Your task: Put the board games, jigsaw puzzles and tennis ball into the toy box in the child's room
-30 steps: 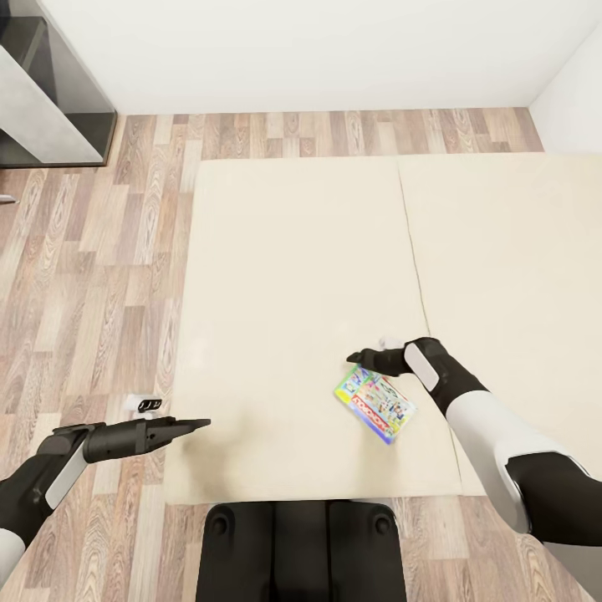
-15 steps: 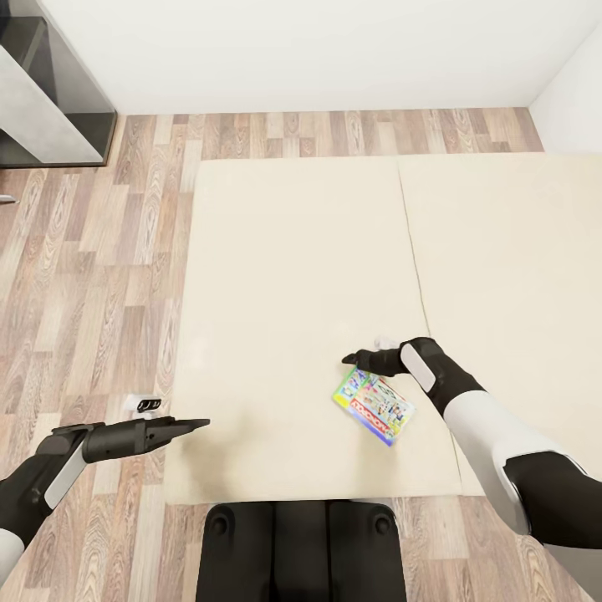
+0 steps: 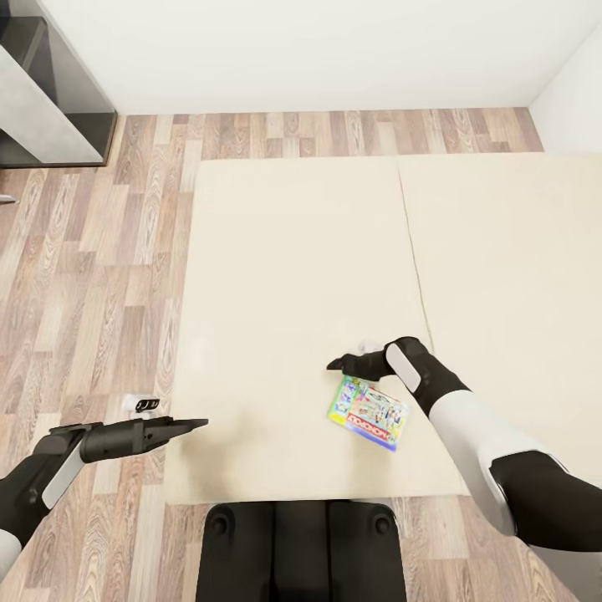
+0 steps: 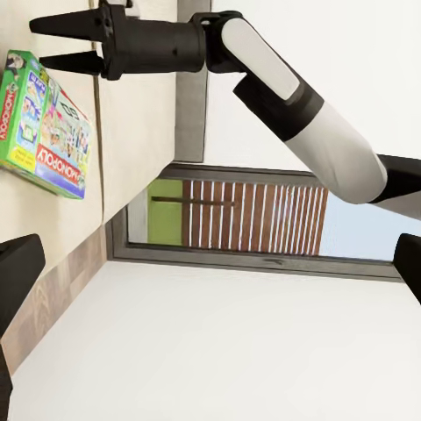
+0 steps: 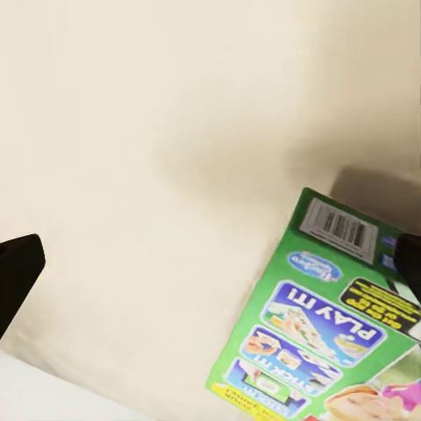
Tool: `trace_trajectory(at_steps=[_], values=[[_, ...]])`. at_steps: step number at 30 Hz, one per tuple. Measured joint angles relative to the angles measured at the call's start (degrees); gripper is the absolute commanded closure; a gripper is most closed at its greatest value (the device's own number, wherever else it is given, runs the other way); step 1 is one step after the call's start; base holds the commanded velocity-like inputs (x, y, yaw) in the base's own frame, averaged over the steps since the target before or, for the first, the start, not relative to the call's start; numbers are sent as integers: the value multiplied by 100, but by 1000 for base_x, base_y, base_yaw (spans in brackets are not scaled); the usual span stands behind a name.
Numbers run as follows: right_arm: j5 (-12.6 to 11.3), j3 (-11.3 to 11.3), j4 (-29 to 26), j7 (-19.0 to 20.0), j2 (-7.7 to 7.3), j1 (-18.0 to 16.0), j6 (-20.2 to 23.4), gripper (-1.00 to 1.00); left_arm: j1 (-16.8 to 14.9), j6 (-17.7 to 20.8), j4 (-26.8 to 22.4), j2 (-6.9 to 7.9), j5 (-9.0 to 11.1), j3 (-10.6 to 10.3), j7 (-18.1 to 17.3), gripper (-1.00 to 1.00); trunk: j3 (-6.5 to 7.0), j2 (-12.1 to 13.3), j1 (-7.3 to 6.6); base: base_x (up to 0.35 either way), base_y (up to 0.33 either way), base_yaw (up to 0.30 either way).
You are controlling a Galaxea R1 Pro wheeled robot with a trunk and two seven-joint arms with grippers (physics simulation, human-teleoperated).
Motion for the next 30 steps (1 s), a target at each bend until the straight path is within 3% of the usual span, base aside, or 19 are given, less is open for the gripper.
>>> trace_trajectory(at_steps=[30], values=[[-4, 40, -3, -2, 47, 3, 433, -100, 0, -1, 0, 11, 0, 0, 0, -100, 0, 0, 0, 0, 0, 0]])
